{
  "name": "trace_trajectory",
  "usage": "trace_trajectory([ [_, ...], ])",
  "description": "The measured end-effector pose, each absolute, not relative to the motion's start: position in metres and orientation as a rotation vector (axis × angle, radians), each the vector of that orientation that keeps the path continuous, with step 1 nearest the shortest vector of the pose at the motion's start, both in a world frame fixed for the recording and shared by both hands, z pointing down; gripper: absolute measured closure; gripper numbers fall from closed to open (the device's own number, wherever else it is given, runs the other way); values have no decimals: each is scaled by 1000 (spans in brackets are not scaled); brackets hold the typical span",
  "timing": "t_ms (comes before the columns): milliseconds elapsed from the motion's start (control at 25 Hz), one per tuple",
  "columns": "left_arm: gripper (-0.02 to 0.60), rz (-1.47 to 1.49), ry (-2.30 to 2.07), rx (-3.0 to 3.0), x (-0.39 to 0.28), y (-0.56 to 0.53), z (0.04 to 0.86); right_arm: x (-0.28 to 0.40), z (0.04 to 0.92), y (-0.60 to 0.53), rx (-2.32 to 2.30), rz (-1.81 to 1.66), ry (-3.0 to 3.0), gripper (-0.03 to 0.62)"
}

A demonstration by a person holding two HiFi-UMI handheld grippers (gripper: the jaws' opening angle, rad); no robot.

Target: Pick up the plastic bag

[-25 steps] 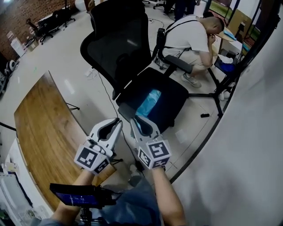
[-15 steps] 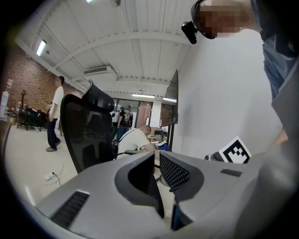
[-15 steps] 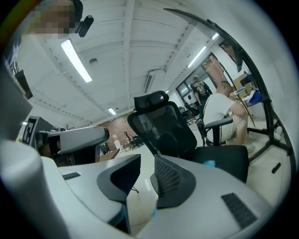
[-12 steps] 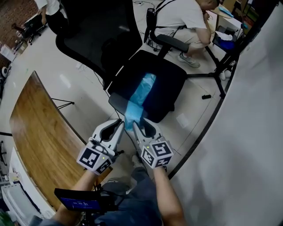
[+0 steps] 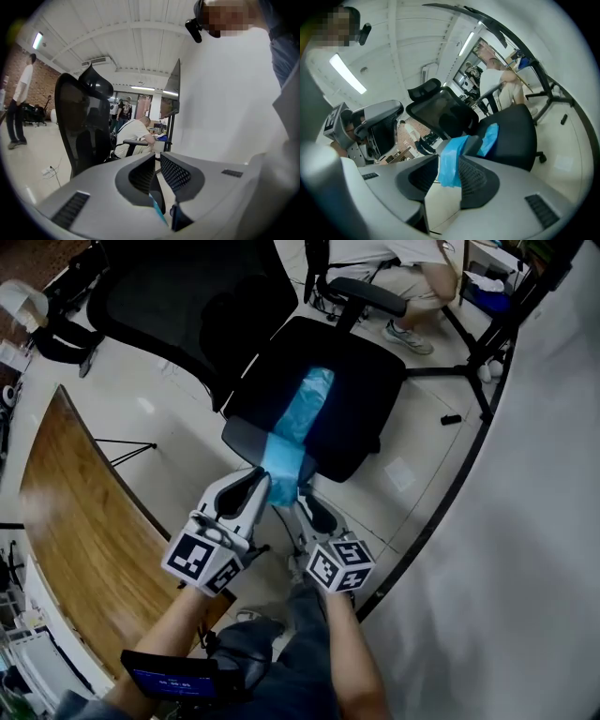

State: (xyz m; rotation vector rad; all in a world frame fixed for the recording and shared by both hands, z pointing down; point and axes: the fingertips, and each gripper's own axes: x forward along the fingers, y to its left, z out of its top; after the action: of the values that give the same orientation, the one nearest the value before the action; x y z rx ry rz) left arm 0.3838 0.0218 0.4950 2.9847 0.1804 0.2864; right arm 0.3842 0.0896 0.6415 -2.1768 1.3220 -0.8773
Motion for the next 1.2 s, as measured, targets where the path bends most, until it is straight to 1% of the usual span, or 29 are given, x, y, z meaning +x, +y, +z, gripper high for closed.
trace_trajectory([
  [40,532,282,175,2983,386,19,496,383,649,88,-2147,-893,1311,444],
  [160,532,266,171,2992,392,12,497,379,665,81,-2054,-914,1305,358],
  [360,532,268,162,3002,391,5,498,379,687,67,-1995,-961,1300,356],
  [560,532,277,139,3000,384,-1,501,377,691,52,-1896,-982,1315,356],
  [600,532,278,135,3000,383,-1,501,376,692,50,-1880,-988,1322,361],
  [640,532,278,131,3002,382,-2,501,376,692,49,-1860,-992,1329,407],
  [720,532,276,119,3003,379,-3,501,375,692,47,-1827,-996,1336,407],
  [760,532,276,111,3002,377,-5,502,374,692,47,-1819,-997,1337,423],
  [880,532,276,88,2997,373,-8,501,374,689,47,-1807,-991,1348,586],
  [1200,532,266,20,2998,360,-19,494,365,659,36,-1706,-954,1413,593],
])
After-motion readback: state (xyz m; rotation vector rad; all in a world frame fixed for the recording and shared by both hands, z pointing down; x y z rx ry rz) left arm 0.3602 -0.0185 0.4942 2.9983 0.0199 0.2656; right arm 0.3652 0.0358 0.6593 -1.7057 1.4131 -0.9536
